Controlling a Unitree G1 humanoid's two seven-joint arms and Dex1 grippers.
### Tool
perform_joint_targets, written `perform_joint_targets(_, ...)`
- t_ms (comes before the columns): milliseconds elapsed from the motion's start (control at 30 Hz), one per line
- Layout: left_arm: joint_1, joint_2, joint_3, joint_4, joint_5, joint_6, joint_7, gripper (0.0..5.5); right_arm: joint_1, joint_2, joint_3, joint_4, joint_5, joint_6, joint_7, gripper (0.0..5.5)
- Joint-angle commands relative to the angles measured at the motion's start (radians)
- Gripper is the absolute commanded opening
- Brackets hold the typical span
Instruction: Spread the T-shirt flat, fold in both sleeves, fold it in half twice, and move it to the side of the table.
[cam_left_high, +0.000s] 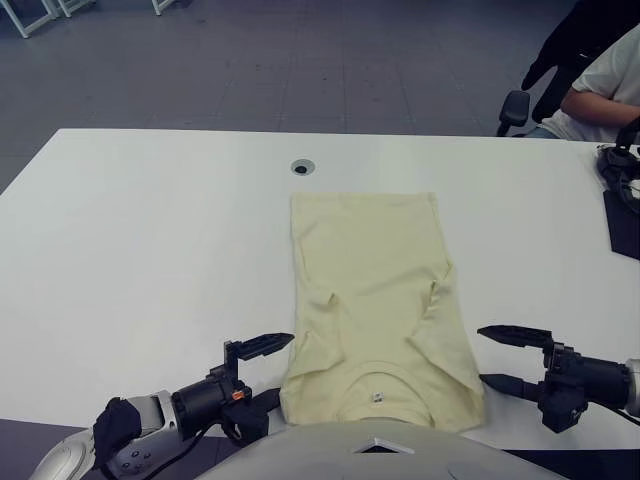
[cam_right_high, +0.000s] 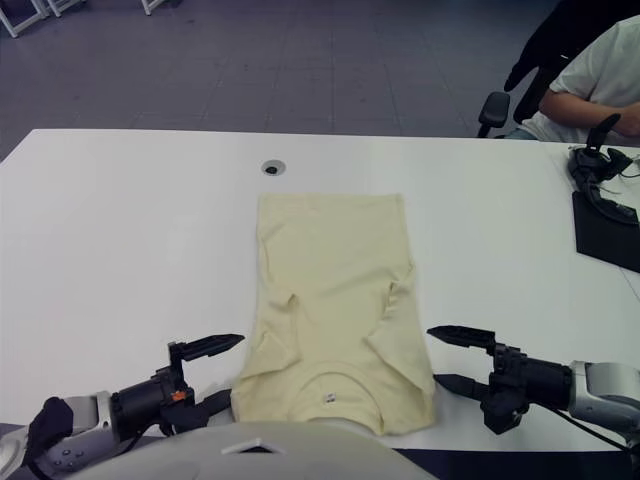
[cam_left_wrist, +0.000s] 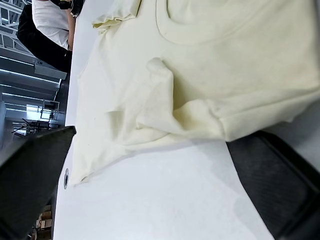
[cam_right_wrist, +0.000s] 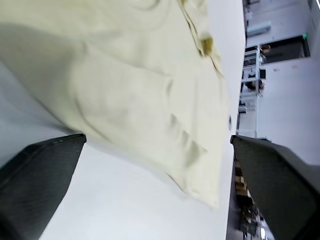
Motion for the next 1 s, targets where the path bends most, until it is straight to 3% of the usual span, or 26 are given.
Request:
perform_joint_targets(33, 0.014, -0.002, -0.055, 0.031, 0.051, 0.049, -0.077, 5.40, -0.011, -0.010, 0.059, -0.076, 0.162, 0.093, -0.083, 5.38)
perform_joint_targets(333, 0.030, -0.003, -0.093, -0.005, 0.056, 0.062, -0.096, 5.40, -0.001, -0.070, -0.033, 0.076, -0.199, -0.092, -0.074, 5.38)
perform_joint_targets(500, 0.023, 0.003, -0.094, 0.000, 0.056, 0.075, -0.090, 4.49, 0.015, -0.080, -0.033, 0.053, -0.324, -0.092, -0.170, 5.40)
perform_joint_targets(700, 0.018, -0.011, -0.122, -0.005, 0.070, 0.085, -0.093, 3.30, 0.015, -0.062, 0.049, -0.045, -0.397, -0.092, -0.268, 5.40)
perform_joint_targets(1000, 0.022, -0.022, -0.149, -0.028, 0.078, 0.102, -0.094, 1.64, 0.015, -0.080, 0.161, -0.058, -0.402, -0.090, -0.299, 3.90)
